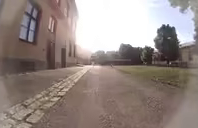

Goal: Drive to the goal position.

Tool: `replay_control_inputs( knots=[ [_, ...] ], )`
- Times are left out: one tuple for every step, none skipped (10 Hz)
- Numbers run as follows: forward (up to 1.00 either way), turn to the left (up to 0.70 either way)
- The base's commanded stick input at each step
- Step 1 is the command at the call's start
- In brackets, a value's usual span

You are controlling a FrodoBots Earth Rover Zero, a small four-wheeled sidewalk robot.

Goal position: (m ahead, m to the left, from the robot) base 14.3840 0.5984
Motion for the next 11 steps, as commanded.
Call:
replay_control_inputs(
  knots=[
    [0.44,0.02],
    [0.44,0.02],
    [0.44,0.02],
    [0.44,0.02],
    [0.44,0.02],
    [0.44,0.02],
    [0.44,0.02],
    [0.44,0.02],
    [0.44,0.02],
    [0.44,0.02],
    [0.44,0.02]
  ],
)
